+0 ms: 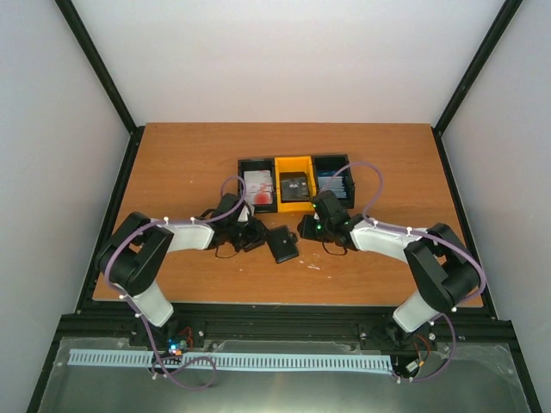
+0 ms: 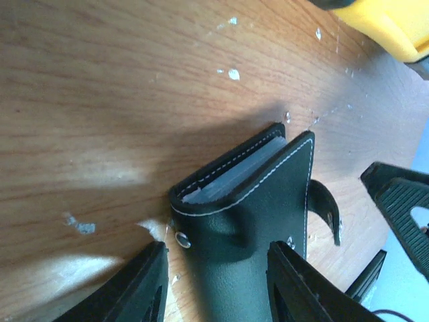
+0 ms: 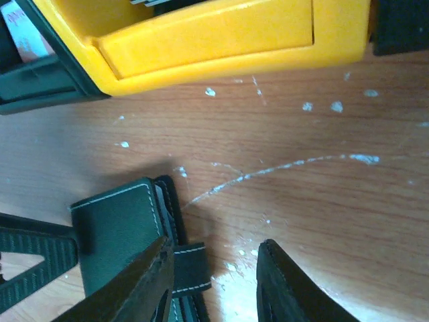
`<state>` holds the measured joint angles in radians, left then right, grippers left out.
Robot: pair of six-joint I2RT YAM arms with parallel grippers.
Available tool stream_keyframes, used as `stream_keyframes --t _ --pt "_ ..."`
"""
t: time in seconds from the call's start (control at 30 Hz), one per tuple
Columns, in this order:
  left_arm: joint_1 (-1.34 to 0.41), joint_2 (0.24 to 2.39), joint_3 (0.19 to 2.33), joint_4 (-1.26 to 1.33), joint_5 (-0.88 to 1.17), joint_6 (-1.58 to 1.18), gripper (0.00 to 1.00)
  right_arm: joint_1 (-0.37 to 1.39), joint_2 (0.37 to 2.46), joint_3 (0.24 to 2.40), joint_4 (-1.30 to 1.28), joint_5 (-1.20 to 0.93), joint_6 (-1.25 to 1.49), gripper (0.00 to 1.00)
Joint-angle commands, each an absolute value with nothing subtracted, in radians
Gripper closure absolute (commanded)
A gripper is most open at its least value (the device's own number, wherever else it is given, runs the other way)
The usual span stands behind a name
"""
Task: Put the credit cards into the card holder
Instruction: Close the card holder at the center of the board.
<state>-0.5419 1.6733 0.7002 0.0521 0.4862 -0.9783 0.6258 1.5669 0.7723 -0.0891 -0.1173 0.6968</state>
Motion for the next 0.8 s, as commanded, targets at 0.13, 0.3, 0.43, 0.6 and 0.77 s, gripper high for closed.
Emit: stream_keyframes --t 0.13,0.3,0.43,0.6,0.77 --pt "-0.569 1.752 0.689 -0.053 0.353 -1.046 0.65 0.628 1.674 0.839 -0.155 -0.192 0.675 0.75" --pt "-0.571 1.758 0.694 -0.018 0.37 -1.033 0.72 0.635 1.692 0.835 -0.141 -0.227 0.653 0.79" --pt "-0.571 1.77 0.71 0.009 0.395 -0.995 0.72 0.64 1.662 0.788 -0.079 -0.299 0.654 0.78" --pt "-0.571 1.786 0.731 0.04 0.422 -0.951 0.72 0.64 1.618 0.721 -0.013 -0.331 0.695 0.77" --pt "-0.571 1.776 0.733 0.032 0.412 -0.931 0.71 0.64 1.582 0.652 0.11 -0.347 0.818 0.77"
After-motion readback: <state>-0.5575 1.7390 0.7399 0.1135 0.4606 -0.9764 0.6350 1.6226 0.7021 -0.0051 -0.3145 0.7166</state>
